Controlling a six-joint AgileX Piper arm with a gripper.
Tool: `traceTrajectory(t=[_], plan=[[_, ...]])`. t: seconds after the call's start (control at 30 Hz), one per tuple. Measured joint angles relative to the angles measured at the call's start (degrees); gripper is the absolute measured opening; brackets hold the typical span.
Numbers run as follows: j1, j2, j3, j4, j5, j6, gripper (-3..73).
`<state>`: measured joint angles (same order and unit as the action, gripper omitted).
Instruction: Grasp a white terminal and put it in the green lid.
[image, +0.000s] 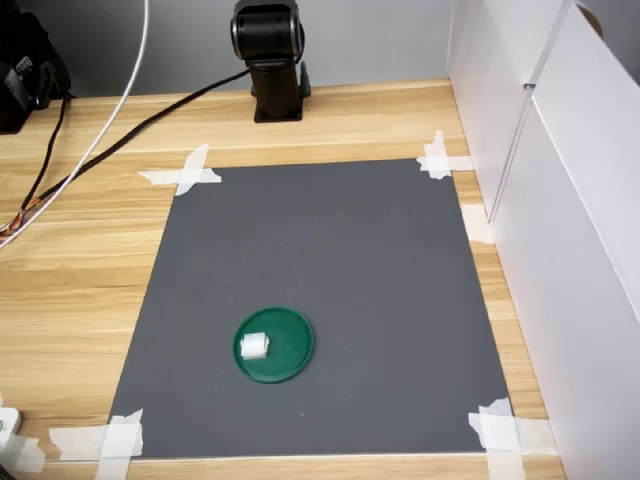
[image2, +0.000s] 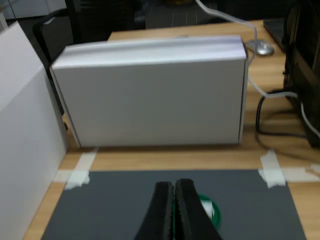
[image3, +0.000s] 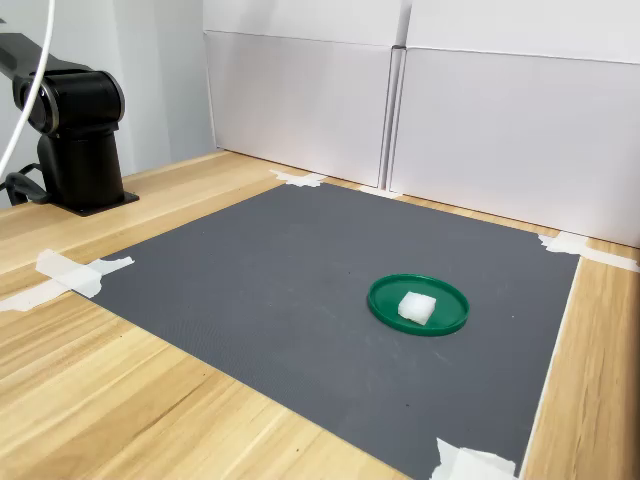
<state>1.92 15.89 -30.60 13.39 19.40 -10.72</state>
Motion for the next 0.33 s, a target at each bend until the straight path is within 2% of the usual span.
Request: traceTrajectory(t=[0.33], plan=[[0.0,-8.2,10.3,-0.1,0.5,0.0,-2.1]])
